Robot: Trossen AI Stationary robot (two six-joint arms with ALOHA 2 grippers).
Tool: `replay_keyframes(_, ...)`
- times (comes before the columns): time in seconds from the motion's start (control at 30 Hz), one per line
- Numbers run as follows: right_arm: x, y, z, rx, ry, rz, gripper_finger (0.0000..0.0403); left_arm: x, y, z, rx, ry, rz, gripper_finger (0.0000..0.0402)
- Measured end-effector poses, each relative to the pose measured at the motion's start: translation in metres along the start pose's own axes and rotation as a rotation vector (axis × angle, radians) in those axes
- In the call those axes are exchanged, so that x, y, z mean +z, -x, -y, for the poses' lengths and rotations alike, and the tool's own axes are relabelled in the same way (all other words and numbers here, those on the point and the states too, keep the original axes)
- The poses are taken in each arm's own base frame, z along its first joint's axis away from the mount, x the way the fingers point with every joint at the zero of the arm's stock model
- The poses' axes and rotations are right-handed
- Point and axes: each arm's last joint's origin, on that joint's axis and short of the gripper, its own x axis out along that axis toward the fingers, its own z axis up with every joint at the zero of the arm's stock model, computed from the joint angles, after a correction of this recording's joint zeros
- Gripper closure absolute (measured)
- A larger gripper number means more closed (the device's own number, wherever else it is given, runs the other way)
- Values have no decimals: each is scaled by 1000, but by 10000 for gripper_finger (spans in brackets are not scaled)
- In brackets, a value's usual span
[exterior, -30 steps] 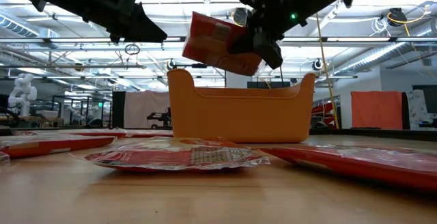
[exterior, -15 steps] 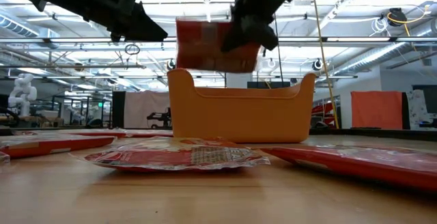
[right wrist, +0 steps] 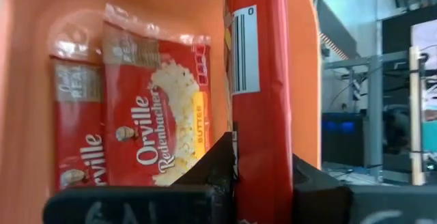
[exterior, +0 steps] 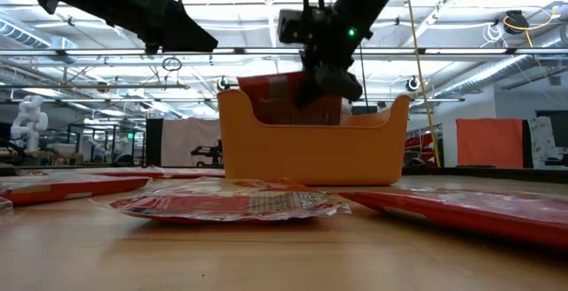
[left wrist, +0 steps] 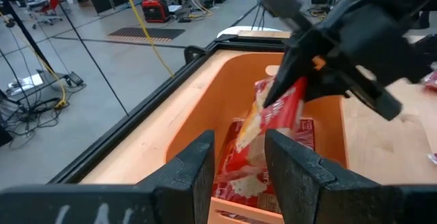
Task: Sort popcorn bags into baskets
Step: Put the red popcorn bag into the orange bin
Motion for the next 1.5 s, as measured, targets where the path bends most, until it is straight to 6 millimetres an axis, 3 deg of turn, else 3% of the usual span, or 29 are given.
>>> replay_keyframes(0.37,-19,-20,-5,75,-25,10,336,0,0,0,-1,8,-1,268)
replay_keyframes(0.83,-19,-17,-5,136,-52,45,263,-1,0,0,-2,16,-13,268)
replay_keyframes(1.03,-14,11,10,112,-170,140,267,-6,0,0,1,14,-52,268)
replay_keyframes(1.23,-13,56,27,150,-458,271,278,-9,0,0,3,20,-82,268)
replay_keyframes(1.5,-32,66,-3,152,-650,593,284,-20,2,-1,23,65,-186,268)
